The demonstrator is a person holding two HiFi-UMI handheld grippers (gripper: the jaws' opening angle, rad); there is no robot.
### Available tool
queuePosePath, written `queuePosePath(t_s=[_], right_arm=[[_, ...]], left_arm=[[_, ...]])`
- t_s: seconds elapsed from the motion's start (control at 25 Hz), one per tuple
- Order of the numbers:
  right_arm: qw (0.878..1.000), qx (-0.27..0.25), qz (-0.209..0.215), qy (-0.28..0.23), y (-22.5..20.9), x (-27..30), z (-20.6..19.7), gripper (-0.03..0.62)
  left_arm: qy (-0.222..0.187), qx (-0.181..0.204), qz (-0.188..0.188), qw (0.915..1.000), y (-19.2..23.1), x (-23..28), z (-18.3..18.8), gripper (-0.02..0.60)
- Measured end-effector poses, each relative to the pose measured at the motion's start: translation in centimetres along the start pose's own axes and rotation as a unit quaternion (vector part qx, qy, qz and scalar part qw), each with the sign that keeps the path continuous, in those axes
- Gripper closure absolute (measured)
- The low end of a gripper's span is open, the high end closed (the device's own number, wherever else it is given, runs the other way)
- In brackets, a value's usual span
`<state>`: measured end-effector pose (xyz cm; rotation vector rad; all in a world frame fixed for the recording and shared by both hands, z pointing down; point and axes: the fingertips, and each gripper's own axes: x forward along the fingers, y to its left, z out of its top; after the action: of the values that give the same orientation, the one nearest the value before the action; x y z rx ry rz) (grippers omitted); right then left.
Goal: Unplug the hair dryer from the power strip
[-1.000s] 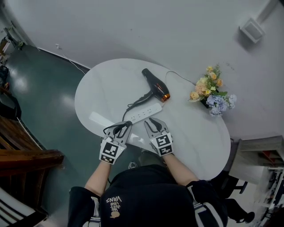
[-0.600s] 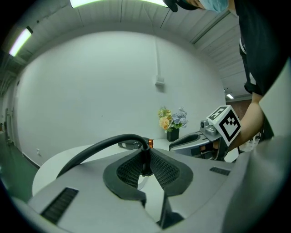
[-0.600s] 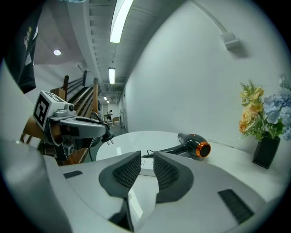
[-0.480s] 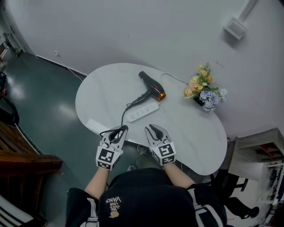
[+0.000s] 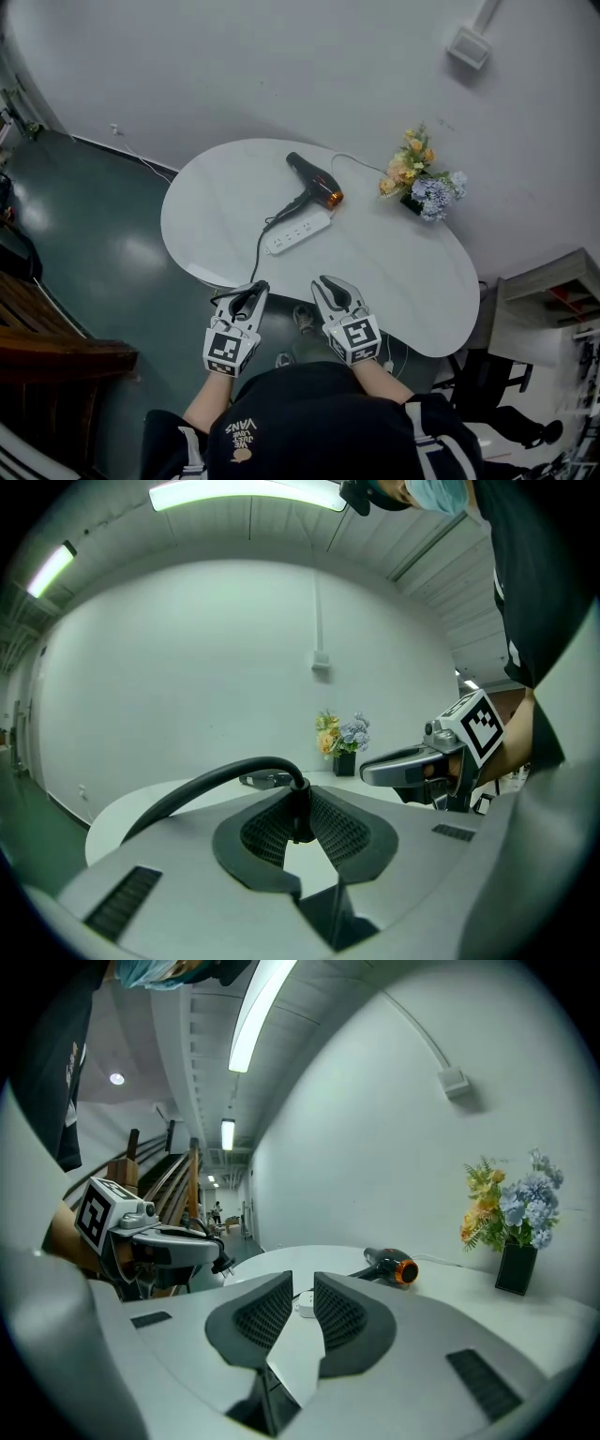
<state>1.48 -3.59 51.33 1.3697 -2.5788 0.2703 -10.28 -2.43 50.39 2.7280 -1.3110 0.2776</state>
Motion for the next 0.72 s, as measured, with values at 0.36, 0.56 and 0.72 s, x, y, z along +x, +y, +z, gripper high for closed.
queuePosePath(t_s=[0.36,0.56,0.72], right_arm=[[1.0,-0.003,-0.001,-0.005,1.9,-2.7,-0.5,0.513],[1.0,-0.003,0.006,-0.007,3.0,-3.7,-0.5,0.517],[1.0,-0.006,0.005,-0.006,3.1,-4.6,-0.6,0.526]], left_arm=[[-0.003,0.0,0.011,0.9999,-1.6,-2.8,-0.7,0.517],[-0.005,-0.009,0.023,0.9997,-2.0,-3.9,-1.2,0.517],[-0.009,-0.015,0.031,0.9994,-2.4,-4.6,-1.3,0.517]])
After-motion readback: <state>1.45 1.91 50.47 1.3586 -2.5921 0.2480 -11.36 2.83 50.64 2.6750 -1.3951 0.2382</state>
